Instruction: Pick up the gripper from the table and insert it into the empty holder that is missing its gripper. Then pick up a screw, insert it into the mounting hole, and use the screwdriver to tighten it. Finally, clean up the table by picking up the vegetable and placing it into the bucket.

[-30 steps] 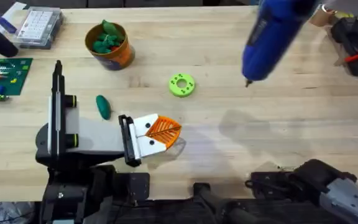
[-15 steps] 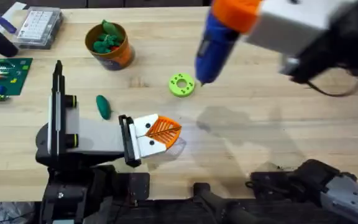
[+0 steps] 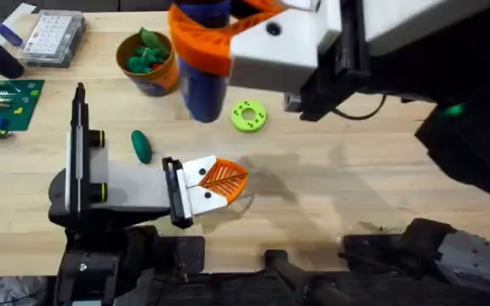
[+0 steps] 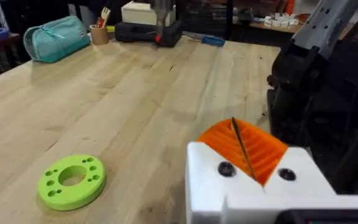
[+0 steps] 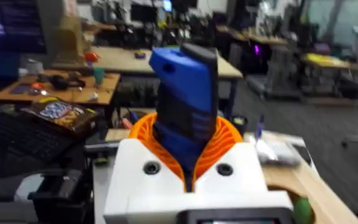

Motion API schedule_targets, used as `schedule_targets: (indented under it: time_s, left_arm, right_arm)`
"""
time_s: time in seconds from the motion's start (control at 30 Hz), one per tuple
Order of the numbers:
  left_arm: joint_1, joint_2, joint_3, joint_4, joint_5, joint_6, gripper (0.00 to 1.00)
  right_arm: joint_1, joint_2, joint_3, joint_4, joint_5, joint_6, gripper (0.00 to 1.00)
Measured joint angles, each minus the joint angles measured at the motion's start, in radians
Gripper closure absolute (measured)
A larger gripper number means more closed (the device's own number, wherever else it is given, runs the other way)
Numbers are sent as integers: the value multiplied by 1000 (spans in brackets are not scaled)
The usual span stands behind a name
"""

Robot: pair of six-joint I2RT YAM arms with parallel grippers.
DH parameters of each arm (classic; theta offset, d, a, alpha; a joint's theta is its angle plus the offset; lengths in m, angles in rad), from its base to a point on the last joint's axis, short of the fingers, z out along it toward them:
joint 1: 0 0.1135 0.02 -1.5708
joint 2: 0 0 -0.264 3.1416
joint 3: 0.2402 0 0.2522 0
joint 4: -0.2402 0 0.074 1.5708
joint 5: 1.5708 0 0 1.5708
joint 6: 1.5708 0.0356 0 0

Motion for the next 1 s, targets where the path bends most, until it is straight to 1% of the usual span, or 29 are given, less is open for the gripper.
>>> schedule_targets:
  time_s: [0.1,0.23,0.33,0.43,0.53,0.8,1.0]
  left_arm:
    - [0,0,0,0,0,0,987]
    - [0,0,0,0,0,0,987]
    - [0,0,0,0,0,0,987]
    - [0,0,0,0,0,0,987]
    - [0,0,0,0,0,0,987]
    - [0,0,0,0,0,0,987]
    - [0,0,0,0,0,0,987]
  right_arm:
    - [9,11,0,40,-3,5,976]
    - [9,11,8,29,-2,6,976]
    - [11,19,65,-85,-5,2,976]
    - [12,42,149,-198,-15,-13,976]
    - [17,65,196,-218,-49,-37,976]
    - [77,116,204,-212,-93,-85,976]
    - [87,146,204,-240,-99,-92,976]
